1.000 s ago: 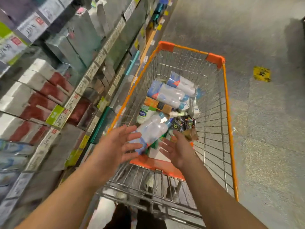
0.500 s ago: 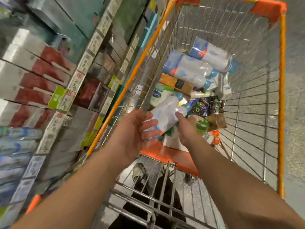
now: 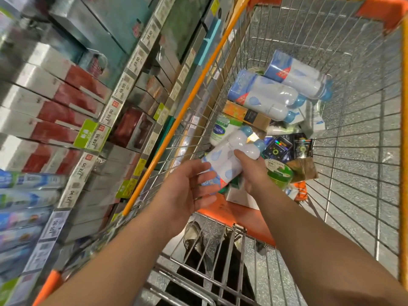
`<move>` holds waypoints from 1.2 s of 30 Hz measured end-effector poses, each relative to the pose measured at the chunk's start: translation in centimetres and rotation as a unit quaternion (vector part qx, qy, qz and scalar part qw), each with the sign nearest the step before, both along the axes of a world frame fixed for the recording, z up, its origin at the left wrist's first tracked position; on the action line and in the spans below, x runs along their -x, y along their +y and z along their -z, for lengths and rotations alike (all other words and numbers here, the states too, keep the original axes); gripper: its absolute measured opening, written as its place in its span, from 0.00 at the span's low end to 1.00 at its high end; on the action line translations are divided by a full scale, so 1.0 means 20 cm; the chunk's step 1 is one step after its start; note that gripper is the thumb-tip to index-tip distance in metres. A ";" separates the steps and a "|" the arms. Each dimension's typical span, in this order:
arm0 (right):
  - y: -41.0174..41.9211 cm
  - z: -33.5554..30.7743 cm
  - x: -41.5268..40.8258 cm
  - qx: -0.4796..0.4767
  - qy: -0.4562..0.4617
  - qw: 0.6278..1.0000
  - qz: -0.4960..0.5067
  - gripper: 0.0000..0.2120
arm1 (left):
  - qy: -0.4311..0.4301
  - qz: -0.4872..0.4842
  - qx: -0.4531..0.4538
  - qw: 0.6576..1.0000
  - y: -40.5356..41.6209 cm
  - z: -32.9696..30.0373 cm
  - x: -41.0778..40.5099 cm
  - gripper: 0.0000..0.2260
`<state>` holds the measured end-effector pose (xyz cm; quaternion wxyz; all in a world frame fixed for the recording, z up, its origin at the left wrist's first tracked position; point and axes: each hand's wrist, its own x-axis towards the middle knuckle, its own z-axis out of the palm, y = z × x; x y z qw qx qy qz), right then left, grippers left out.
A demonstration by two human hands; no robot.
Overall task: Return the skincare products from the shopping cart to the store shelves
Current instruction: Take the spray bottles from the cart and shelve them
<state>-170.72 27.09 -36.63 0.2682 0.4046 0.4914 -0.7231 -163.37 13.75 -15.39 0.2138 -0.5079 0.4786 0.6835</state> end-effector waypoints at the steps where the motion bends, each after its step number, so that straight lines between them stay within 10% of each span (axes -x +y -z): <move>1: -0.01 -0.02 0.01 0.004 -0.001 1.000 -0.008 0.36 | 0.001 0.001 0.000 1.000 0.00 0.00 0.00 0.16; 4: -0.04 -0.03 0.01 -0.006 -0.013 1.000 -0.028 0.24 | 0.001 0.006 0.003 1.000 0.00 -0.01 0.00 0.15; 21: -0.08 -0.36 -0.20 -0.106 -0.001 0.992 0.074 0.48 | 0.068 0.048 -0.015 0.996 -0.14 -0.19 -0.19 0.14; 36: -0.08 -1.23 -0.46 -0.218 0.202 0.954 0.030 0.29 | 0.157 0.093 -0.017 0.983 -0.17 -0.59 -0.22 0.16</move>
